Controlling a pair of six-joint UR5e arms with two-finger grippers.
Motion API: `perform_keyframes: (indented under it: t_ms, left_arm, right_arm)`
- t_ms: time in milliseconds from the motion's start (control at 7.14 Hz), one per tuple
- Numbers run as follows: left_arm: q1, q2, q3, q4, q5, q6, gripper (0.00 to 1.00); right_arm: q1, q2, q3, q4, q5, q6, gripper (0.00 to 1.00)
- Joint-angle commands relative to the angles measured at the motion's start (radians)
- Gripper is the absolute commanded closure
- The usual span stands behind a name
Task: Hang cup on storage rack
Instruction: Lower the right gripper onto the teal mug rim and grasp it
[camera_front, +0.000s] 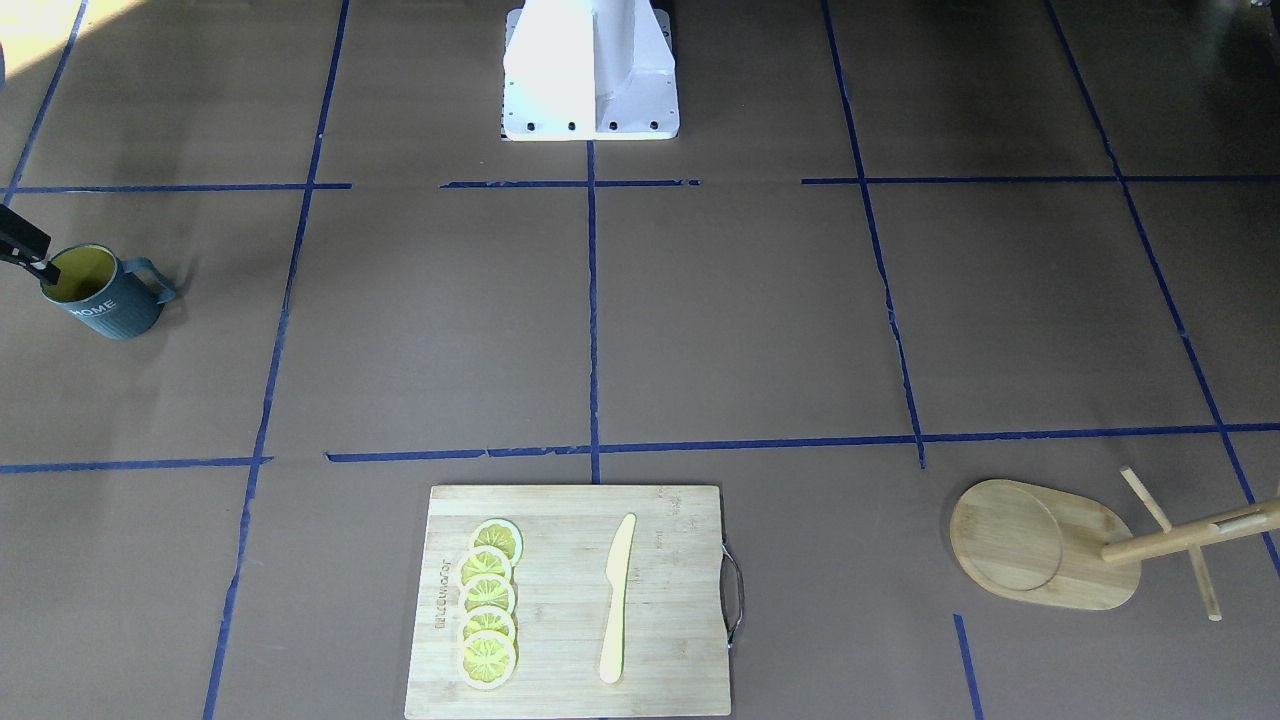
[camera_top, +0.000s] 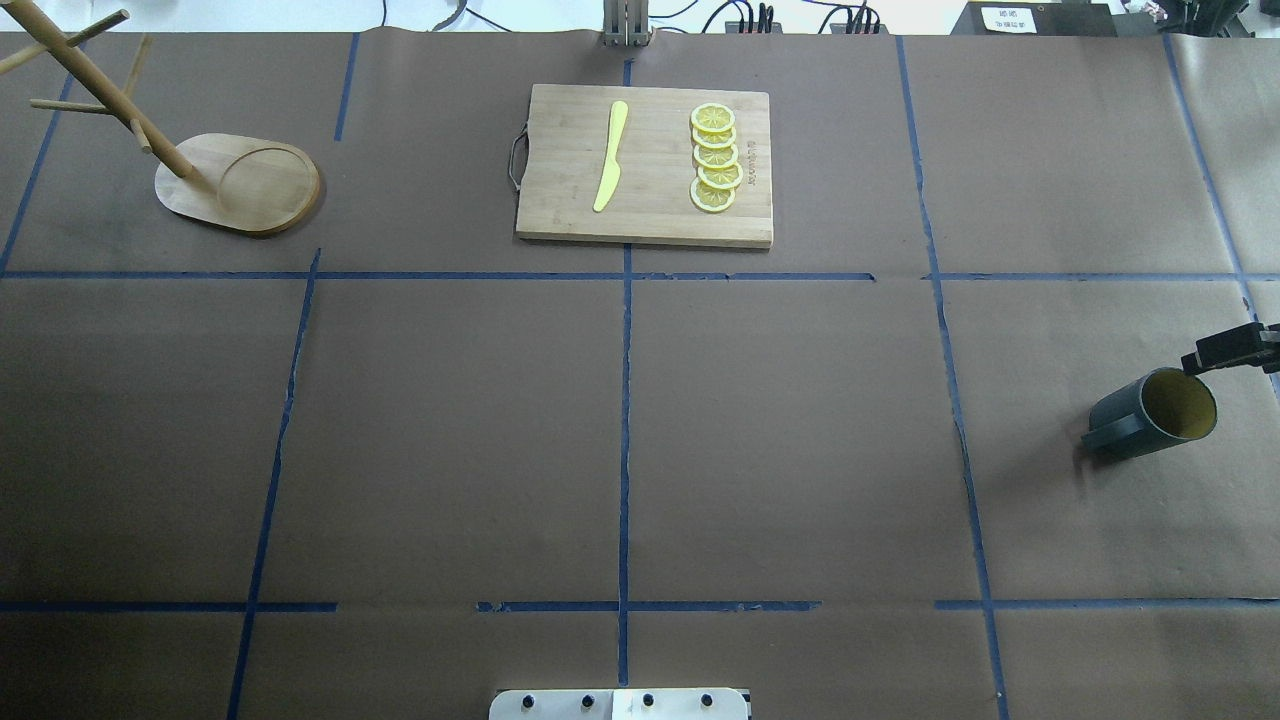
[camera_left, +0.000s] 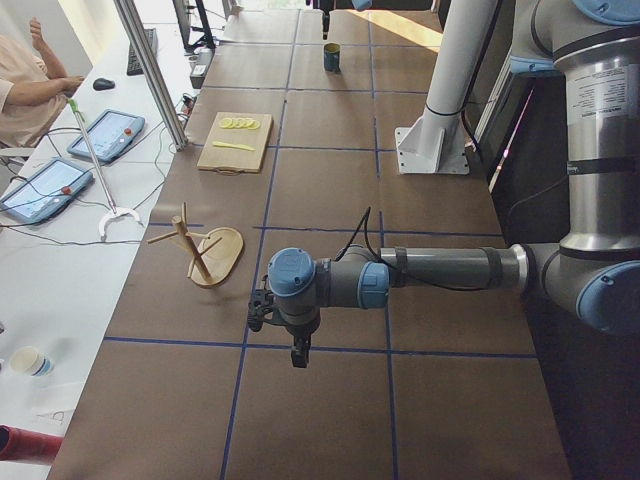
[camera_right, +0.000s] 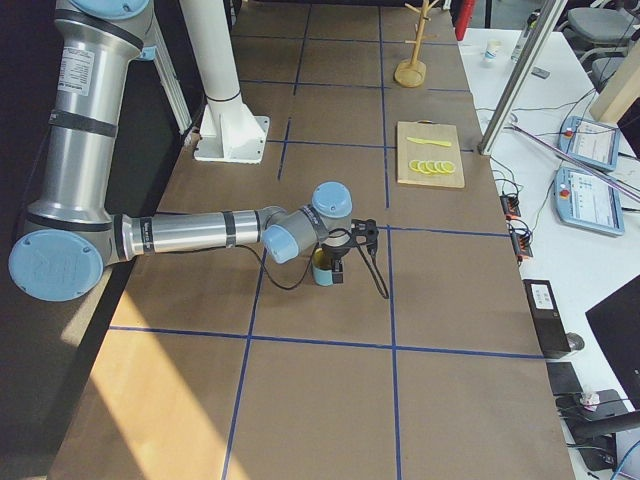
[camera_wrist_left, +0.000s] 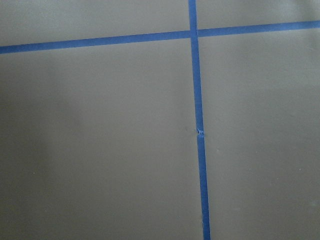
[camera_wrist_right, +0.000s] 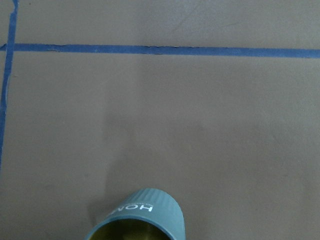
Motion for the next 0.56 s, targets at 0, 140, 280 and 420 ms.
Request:
perform_keyframes:
  t_ms: [0, 140, 280, 420]
  left_arm:
    - [0.0, 0.0, -0.001, 0.001, 0.0, 0.0, 0.0]
    - [0.0, 0.0, -0.001, 0.001, 0.0, 0.0, 0.0]
    - [0.0, 0.002, -0.001, 0.001, 0.0, 0.0, 0.0]
    - [0.0, 0.0, -0.001, 0.001, 0.0, -0.002, 0.0]
  right_arm:
    - [-0.061, -0.03, -0.003, 0.006, -0.032, 0.017, 0.0]
    - [-0.087, -0.031, -0.021, 0.006, -0.05, 0.018, 0.0]
    - [-0.098, -0.029, -0.031, 0.006, -0.052, 0.018, 0.0]
    - [-0.115, -0.02, -0.044, 0.006, -0.052, 0.02, 0.06]
